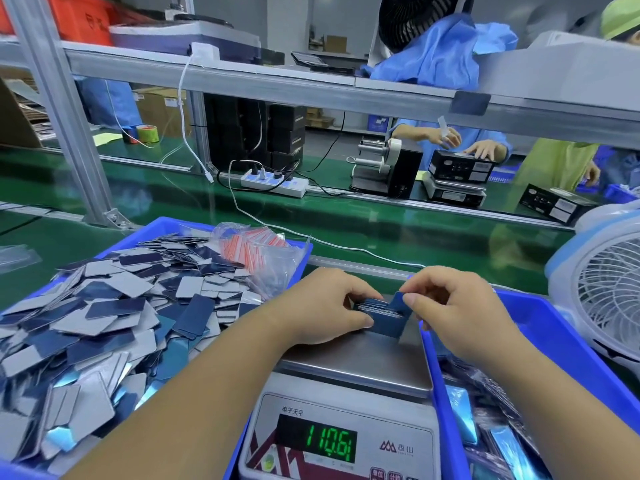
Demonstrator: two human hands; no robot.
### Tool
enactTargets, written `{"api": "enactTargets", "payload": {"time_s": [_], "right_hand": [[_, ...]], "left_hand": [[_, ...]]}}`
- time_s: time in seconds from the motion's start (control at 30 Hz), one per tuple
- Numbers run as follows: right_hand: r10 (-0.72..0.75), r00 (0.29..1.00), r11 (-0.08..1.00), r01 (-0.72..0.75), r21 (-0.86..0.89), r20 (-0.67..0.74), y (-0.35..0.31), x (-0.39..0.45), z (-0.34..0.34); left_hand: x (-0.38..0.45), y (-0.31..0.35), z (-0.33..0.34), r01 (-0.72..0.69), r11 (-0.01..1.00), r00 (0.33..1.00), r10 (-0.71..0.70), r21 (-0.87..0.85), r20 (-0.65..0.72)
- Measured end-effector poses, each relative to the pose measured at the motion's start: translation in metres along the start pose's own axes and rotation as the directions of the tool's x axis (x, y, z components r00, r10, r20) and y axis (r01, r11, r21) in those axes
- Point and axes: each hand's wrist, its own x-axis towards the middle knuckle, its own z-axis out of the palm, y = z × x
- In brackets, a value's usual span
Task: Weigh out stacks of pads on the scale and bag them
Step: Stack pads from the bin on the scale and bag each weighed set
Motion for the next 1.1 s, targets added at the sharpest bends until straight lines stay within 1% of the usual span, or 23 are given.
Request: {"api": "enactTargets", "payload": {"time_s": [0.1, 0.17, 0.2, 0.27, 0.3, 0.33, 0.4, 0.5, 0.67, 0.7, 0.77, 0.8, 0.87, 0.9, 0.93, 1.0, 1.03, 1.1], "right_hand": [[0.095, 0.995, 0.983, -0.098, 0.156, 0.03, 0.004, 0.001, -0.003], [0.15, 0.986, 0.974, -0.16, 0.159, 0.075, 0.006, 0.002, -0.002], [0.166, 0.98, 0.977, -0.178, 0.114, 0.11, 0.008, 0.002, -0.001], [0.159, 0.976, 0.986, -0.15, -0.067, 0.149, 0.013, 0.002, 0.002], [0.147, 0.979, 0.98, -0.125, -0.152, 0.144, 0.014, 0.002, 0.002], [0.13, 0.983, 0.974, -0.102, -0.201, 0.132, 0.013, 0.001, 0.003], [0.1, 0.988, 0.97, -0.07, -0.234, 0.119, 0.01, 0.0, 0.006], [0.064, 0.991, 0.968, -0.033, -0.25, 0.117, 0.006, -0.001, 0.011], [0.056, 0.989, 0.956, -0.015, -0.292, 0.134, 0.004, -0.002, 0.009], [0.057, 0.99, 0.957, -0.018, -0.288, 0.129, 0.003, -0.001, 0.008], [0.086, 0.988, 0.973, -0.055, -0.224, 0.127, 0.002, -0.001, 0.006], [0.105, 0.983, 0.981, -0.077, -0.18, 0.15, 0.0, -0.002, 0.006], [0.113, 0.963, 0.989, -0.085, -0.119, 0.246, -0.003, -0.005, 0.008], [0.098, 0.954, 0.99, -0.065, -0.124, 0.284, -0.004, -0.007, 0.01], [0.075, 0.954, 0.989, -0.033, -0.148, 0.292, -0.004, -0.008, 0.012], [0.024, 0.975, 0.979, 0.022, -0.204, 0.219, -0.003, -0.007, 0.016], [0.013, 0.985, 0.975, 0.025, -0.22, 0.169, -0.003, -0.006, 0.017], [0.008, 0.994, 0.971, 0.019, -0.24, 0.112, -0.003, -0.004, 0.018]], "left_hand": [[0.0, -0.003, -0.002, 0.011, 1.0, 1.0, -0.011, -0.02, -0.011], [0.0, -0.005, -0.004, 0.028, 0.999, 0.999, -0.029, -0.021, -0.021], [0.0, -0.006, -0.005, 0.036, 0.999, 0.999, -0.036, -0.02, -0.026], [-0.001, -0.007, -0.006, 0.047, 0.999, 0.998, -0.048, -0.016, -0.035], [-0.001, -0.007, -0.005, 0.05, 0.999, 0.998, -0.05, -0.018, -0.038], [-0.001, -0.006, -0.005, 0.048, 0.999, 0.998, -0.049, -0.024, -0.038], [-0.001, -0.006, -0.004, 0.038, 0.999, 0.998, -0.039, -0.028, -0.039], [-0.001, -0.005, -0.005, 0.036, 0.999, 0.999, -0.036, 0.002, -0.03], [-0.002, -0.003, -0.004, 0.07, 0.997, 0.997, -0.07, 0.019, -0.011], [-0.001, -0.003, -0.003, 0.076, 0.997, 0.997, -0.076, 0.021, -0.009], [-0.001, -0.003, -0.002, 0.081, 0.996, 0.997, -0.081, 0.031, -0.004], [-0.001, -0.003, -0.002, 0.08, 0.996, 0.997, -0.08, 0.036, -0.003], [-0.001, -0.002, 0.0, 0.073, 0.997, 0.997, -0.073, 0.038, -0.001], [-0.001, -0.001, 0.001, 0.067, 0.997, 0.998, -0.067, 0.038, 0.001], [-0.001, 0.0, 0.002, 0.063, 0.997, 0.998, -0.063, 0.039, 0.0], [0.0, 0.001, 0.003, 0.072, 0.996, 0.997, -0.072, 0.043, -0.011], [0.0, 0.002, 0.003, 0.084, 0.995, 0.996, -0.083, 0.059, -0.02], [0.002, 0.004, 0.003, 0.106, 0.983, 0.994, -0.099, 0.152, -0.049]]}}
